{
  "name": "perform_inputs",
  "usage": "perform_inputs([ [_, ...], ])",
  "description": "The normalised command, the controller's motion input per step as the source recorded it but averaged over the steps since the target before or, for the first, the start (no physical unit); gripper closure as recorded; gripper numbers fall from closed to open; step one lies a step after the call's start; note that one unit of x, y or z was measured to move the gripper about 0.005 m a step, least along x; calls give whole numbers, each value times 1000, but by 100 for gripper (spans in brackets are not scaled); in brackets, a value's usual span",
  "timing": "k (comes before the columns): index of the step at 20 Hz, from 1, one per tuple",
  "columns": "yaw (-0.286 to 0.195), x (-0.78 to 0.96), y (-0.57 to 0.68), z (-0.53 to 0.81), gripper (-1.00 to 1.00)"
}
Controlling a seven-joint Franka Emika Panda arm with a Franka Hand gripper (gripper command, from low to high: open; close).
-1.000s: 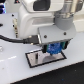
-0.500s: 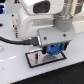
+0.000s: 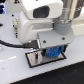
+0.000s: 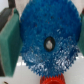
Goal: Insert the blue gear onto the right peg, followed by the red gear
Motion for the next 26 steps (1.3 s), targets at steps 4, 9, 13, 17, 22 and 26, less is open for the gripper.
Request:
perform_inputs([
  [4,0,35,13,-147,100],
  [9,0,16,83,50,-100],
  [13,0,-25,62,118,-100],
  [17,0,-92,86,400,-100],
  [22,0,-246,88,440,-100],
  [26,0,-416,83,333,-100],
])
